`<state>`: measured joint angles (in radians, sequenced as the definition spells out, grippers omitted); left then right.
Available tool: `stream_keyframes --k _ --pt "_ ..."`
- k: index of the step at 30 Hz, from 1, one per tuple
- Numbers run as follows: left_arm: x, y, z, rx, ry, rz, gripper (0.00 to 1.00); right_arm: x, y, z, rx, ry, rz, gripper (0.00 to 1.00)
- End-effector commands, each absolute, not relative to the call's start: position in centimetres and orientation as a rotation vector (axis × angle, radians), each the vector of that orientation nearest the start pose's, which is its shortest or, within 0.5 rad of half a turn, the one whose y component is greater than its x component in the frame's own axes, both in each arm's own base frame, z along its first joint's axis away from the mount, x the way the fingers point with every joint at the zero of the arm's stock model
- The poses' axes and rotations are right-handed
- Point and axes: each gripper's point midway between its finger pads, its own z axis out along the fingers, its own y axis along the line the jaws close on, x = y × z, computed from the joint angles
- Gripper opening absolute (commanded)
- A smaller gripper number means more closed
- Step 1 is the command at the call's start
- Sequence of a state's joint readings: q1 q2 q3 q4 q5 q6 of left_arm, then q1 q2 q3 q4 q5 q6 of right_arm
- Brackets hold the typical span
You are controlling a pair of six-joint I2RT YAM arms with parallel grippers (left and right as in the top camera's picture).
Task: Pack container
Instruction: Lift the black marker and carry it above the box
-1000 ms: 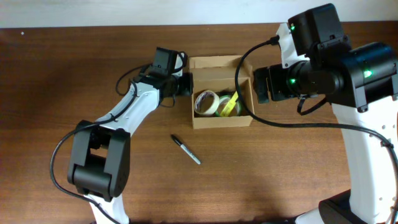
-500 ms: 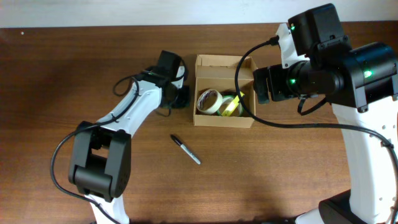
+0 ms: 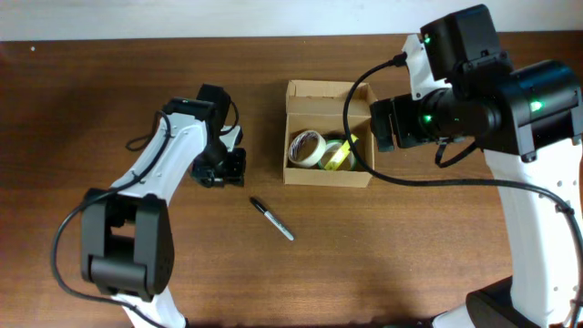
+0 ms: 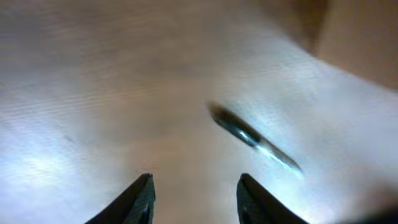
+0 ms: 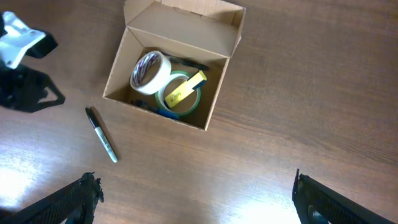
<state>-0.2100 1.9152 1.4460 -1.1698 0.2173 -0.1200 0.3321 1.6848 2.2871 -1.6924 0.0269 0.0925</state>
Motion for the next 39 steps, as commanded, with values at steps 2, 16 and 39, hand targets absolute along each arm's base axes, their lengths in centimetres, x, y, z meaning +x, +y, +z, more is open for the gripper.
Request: stream_keyframes --k 2,16,39 --pt "31.2 -14.3 8.9 0.111 3.197 -0.697 0.35 31.7 10.1 34.5 -0.313 2.648 0.081 0.99" --pt "30.6 -18.1 11.3 -0.209 3.180 -1.109 0.19 31.7 10.1 34.5 -0.320 2.648 0.079 0.99" --pt "29.9 -19.8 8.2 -1.531 3.037 -0.443 0.58 31.8 10.1 34.5 -0.417 2.633 0.055 0.99"
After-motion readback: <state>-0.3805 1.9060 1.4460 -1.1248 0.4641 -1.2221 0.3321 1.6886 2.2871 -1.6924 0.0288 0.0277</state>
